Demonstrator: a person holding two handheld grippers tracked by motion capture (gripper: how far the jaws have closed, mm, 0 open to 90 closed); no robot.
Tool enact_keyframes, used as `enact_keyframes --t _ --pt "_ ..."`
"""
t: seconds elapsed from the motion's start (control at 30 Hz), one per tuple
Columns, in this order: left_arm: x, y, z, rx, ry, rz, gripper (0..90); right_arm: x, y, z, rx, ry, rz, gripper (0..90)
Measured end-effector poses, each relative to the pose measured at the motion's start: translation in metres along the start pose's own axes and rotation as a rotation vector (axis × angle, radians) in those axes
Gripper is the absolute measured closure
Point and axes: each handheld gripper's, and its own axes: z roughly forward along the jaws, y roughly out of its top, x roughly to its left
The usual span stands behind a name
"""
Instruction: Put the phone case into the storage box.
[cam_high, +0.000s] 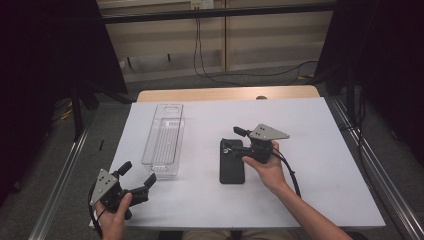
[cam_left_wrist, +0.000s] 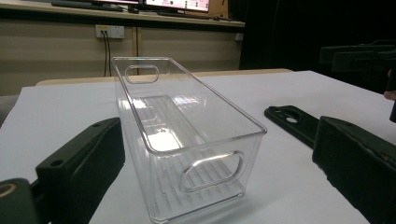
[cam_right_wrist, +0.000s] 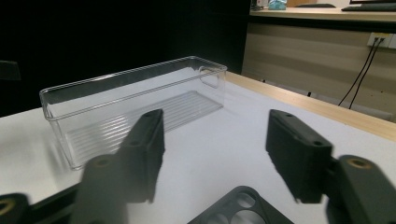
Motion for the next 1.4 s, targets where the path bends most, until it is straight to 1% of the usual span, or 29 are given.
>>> enact_keyframes --t 0.07,0.1,0.13,0.2,0.27,0.4,0.47,0.5,0.53,0.57,0.63,0.7,0.73,0.77,0.83,0.9,0.93,1.07,1.1,1.17,1.2,1.3,1.4 --pt "0.000 0.000 0.000 0.000 0.000 0.000 2.6 0.000 0.000 0.000 -0.006 -0.005 0.008 44.4" --pt "0.000 0.000 0.000 0.002 0.006 0.000 2.7 -0.001 0.000 -0.001 -0.003 -0.016 0.008 47.3" --pt "0.000 0.000 0.000 0.002 0.004 0.000 2.6 -0.001 0.001 -0.001 -0.007 -0.014 0.010 51.9" --pt "0.000 0.000 0.000 0.002 -0.001 0.002 2.7 -0.003 0.001 -0.002 0.000 0.002 0.026 59.0" --pt "0.000 0.000 0.000 0.001 0.000 0.001 2.7 -0.004 0.001 -0.003 0.005 0.004 0.018 65.1" --pt "0.000 0.000 0.000 -0.001 0.001 -0.003 2.7 -0.006 0.002 -0.004 0.017 0.018 0.031 81.8" --pt "0.000 0.000 0.000 -0.002 0.000 -0.005 2.6 -0.008 0.003 -0.005 0.023 0.033 0.038 86.3" --pt "0.000 0.000 0.000 0.000 -0.002 -0.005 2.7 -0.008 0.003 -0.006 0.033 0.032 0.039 87.9" --pt "0.000 0.000 0.000 -0.002 -0.002 -0.008 2.7 -0.008 0.003 -0.006 0.041 0.051 0.046 89.1" --pt "0.000 0.000 0.000 -0.003 -0.007 -0.009 2.6 -0.009 0.004 -0.006 0.051 0.066 0.057 90.0" --pt "0.000 0.000 0.000 -0.002 -0.003 -0.004 2.7 -0.009 0.004 -0.006 0.068 0.079 0.058 90.0" --pt "0.000 0.000 -0.001 -0.001 0.002 -0.005 2.7 -0.010 0.005 -0.006 0.104 0.092 0.069 90.0" --pt "0.000 0.000 0.000 -0.001 -0.006 -0.006 2.7 -0.010 0.006 -0.006 0.122 0.094 0.071 90.0" --pt "0.000 0.000 0.000 0.000 -0.004 -0.008 2.7 -0.010 0.008 -0.006 0.148 0.113 0.077 90.0" --pt "0.000 0.000 0.000 -0.001 -0.006 -0.011 2.7 -0.011 0.011 -0.006 0.166 0.129 0.093 90.0" --pt "0.001 0.000 -0.001 0.008 -0.003 0.007 2.7 -0.011 0.013 -0.005 0.190 0.139 0.105 90.0" --pt "0.000 0.000 0.001 -0.001 0.000 -0.004 2.7 -0.011 0.014 -0.004 0.202 0.146 0.116 90.0" --pt "0.001 0.000 0.000 0.005 -0.005 0.003 2.7 -0.011 0.014 -0.001 0.254 0.163 0.135 90.0" --pt "0.001 0.000 0.000 0.004 -0.004 0.002 2.7 -0.011 0.015 -0.001 0.264 0.163 0.137 90.0" --pt "0.001 0.000 -0.001 0.004 -0.002 -0.001 2.7 -0.012 0.016 0.000 0.292 0.176 0.152 90.0" --pt "0.001 0.000 0.000 -0.004 0.002 -0.006 2.7 -0.011 0.017 0.001 0.310 0.170 0.150 90.0" --pt "0.002 0.000 -0.001 -0.001 0.007 0.000 2.7 -0.011 0.018 0.003 0.372 0.179 0.153 90.0" --pt "0.000 0.000 0.000 0.001 -0.003 -0.009 2.6 -0.010 0.018 0.005 0.434 0.198 0.169 90.0"
